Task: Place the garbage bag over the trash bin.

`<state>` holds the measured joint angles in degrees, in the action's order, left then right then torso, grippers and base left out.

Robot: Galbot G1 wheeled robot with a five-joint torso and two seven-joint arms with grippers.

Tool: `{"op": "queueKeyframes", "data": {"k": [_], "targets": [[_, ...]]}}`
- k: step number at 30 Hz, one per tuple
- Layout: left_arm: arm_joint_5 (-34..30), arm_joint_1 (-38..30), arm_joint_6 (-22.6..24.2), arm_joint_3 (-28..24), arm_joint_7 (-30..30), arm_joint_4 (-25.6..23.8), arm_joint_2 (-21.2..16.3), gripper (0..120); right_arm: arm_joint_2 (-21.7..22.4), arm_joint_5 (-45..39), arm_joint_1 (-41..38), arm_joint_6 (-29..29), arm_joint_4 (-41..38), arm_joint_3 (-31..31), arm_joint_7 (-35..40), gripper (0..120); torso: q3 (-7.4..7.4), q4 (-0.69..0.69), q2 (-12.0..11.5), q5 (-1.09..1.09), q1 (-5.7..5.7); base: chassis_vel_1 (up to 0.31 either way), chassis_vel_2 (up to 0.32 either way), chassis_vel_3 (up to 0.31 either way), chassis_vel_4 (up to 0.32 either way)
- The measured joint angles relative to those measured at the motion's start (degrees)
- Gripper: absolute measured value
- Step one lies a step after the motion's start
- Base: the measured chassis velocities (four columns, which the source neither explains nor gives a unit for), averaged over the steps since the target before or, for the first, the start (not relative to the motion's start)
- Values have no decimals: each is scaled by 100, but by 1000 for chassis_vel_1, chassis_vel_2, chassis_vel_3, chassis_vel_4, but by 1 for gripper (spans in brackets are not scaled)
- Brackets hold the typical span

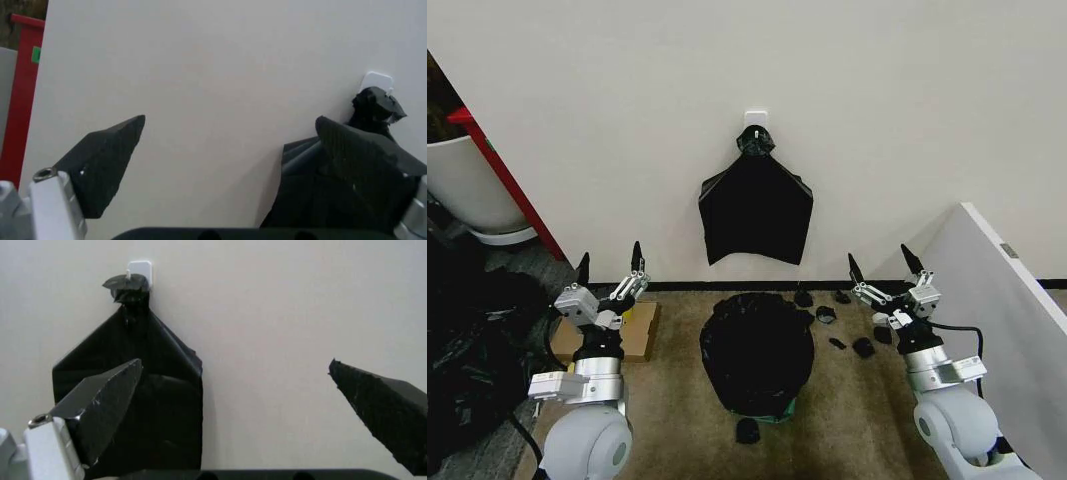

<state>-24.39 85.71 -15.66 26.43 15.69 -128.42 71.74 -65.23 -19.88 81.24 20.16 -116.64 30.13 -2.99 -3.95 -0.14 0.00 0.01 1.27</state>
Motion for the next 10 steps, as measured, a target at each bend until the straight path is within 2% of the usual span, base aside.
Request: {"op": "queueKeyframes", "data": {"k": [10], "targets": [[0,27,6,7,10,-32,-2,100,12,-3,37,3,-58,23,11,100,0,0,0,0,0,0,0,0,0]]}}
